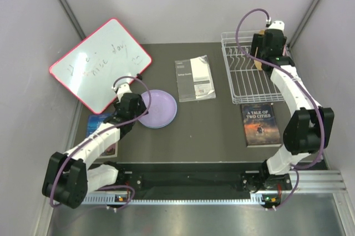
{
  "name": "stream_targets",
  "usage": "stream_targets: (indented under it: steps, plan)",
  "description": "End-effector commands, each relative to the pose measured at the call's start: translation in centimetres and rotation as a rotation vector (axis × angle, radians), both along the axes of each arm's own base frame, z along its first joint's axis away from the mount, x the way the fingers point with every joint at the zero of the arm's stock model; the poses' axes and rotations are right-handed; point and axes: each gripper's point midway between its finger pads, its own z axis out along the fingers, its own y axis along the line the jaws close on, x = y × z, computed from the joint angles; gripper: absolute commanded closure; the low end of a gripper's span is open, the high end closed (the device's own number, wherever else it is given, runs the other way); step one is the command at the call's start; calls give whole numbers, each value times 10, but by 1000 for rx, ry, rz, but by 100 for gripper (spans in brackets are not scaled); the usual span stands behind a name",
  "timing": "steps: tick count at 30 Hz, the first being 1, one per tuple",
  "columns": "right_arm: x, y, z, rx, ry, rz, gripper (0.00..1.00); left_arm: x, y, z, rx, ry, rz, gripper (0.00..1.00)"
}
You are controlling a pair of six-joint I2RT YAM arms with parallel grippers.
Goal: Unload the plates from the dish rack
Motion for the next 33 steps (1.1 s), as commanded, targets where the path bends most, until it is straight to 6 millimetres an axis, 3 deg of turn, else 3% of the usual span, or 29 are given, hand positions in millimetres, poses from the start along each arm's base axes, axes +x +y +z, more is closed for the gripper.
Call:
stream_targets:
  steps: [1, 3, 4, 6, 7, 11, 12, 13, 17, 18, 21, 22, 24, 27, 33]
  plan:
    - [21, -30, 23, -97, -54, -97, 26, 18, -11, 48, -38, -131, -53, 23]
    - [28, -35, 28, -116, -63, -122, 26, 23, -20, 65, -59, -183, -102, 23]
    - [32, -42, 18, -156, -26, -131, 27, 24, -23, 69, -57, -196, -126, 23]
    - [41, -45, 20, -170, -23, -133, 32, 29, -35, 81, -86, -231, -181, 23]
    - [46, -47, 9, -182, 5, -135, 33, 30, -39, 84, -88, -240, -210, 22]
    - [61, -55, -2, -233, 33, -151, 37, 37, -56, 93, -128, -266, -280, 22]
    - [65, -58, 1, -246, 29, -162, 43, 37, -61, 93, -140, -263, -303, 22]
    - [68, -63, -9, -269, 55, -188, 45, 38, -63, 93, -150, -265, -305, 22]
    - [78, -72, -18, -324, 81, -213, 51, 40, -68, 90, -167, -261, -320, 23]
    - [81, -72, -16, -329, 76, -212, 62, 41, -68, 88, -165, -255, -319, 23]
    - [84, -75, -23, -351, 91, -225, 79, 41, -66, 82, -158, -243, -312, 23]
    - [85, -74, -25, -356, 94, -224, 80, 41, -65, 82, -155, -244, -305, 23]
    - [84, -74, -25, -373, 92, -235, 84, 41, -63, 79, -159, -239, -285, 23]
    - [82, -72, -18, -413, 72, -262, 99, 41, -59, 73, -146, -242, -269, 23]
    - [65, -65, 12, -521, -24, -410, 100, 45, -59, 65, -144, -224, -258, 23]
